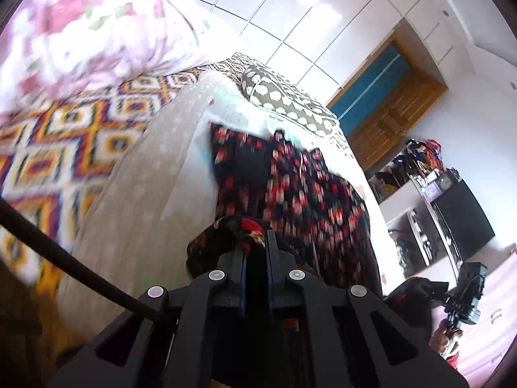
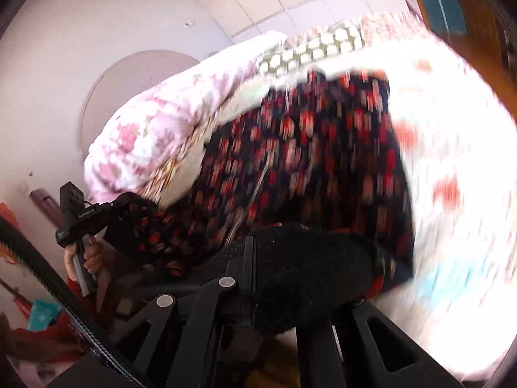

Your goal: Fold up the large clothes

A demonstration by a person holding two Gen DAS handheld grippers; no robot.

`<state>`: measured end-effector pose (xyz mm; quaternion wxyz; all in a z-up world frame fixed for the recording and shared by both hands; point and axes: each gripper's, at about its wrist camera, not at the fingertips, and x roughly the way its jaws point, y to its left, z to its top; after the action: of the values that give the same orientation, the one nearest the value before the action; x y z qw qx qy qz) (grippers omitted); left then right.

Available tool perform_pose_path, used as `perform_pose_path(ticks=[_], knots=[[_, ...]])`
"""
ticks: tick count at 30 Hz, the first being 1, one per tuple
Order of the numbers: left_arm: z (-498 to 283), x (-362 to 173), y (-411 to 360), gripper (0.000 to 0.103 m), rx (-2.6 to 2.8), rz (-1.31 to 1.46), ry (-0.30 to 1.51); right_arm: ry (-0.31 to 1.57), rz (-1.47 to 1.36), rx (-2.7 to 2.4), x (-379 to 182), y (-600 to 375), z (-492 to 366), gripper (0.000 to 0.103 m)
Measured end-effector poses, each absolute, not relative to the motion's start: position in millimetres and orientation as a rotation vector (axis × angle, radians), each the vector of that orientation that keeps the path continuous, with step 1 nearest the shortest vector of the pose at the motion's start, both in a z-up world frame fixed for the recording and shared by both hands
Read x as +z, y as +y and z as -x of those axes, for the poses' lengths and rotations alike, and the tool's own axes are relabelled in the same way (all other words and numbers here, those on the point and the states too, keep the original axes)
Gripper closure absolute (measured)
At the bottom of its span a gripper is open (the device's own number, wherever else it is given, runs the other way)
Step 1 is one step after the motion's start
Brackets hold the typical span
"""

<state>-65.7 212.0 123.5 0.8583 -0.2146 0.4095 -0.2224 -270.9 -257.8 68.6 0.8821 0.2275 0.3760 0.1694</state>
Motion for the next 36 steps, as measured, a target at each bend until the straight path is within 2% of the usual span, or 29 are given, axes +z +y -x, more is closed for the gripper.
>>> perform_pose_path(ticks=[5,9,16,20,22,23,24,26,30,36], knots=[[-53,138,167,0.094,-0.379,0.463,0.887,0.731,-0.452,0.257,105,-286,173,0.099],[-130,118,141,0.092,-0.252,0.453,0.948,0.776,-0.465,0.099,89,-311,83,0.099],[-169,87,138,0.091,-0.175,0.513,0.992,0.906,-0.536,-0.071,27,-342,0,0.098],[-174,78,155,0.090,-0.210,0.651,1.001,0.910,-0.728,-0.029,12,-369,-14,0.095],[-176,76,163,0.085,-0.214,0.721,0.998,0.870,-0.833,0.006,9,-384,-15,0.084],[-176,76,167,0.075,-0.200,0.755,0.980,0.836,-0.880,0.004,10,-394,-14,0.066],[-175,79,176,0.059,-0.165,0.796,0.937,0.808,-0.907,-0.013,13,-399,-12,0.042],[-173,86,190,0.047,-0.132,0.865,0.878,0.746,-0.966,-0.056,15,-414,-8,0.027],[-173,96,194,0.047,-0.113,0.796,0.888,0.710,-1.010,-0.093,22,-426,-3,0.027],[-145,96,169,0.047,-0.129,0.539,0.936,0.725,-0.691,-0.050,66,-380,14,0.028]])
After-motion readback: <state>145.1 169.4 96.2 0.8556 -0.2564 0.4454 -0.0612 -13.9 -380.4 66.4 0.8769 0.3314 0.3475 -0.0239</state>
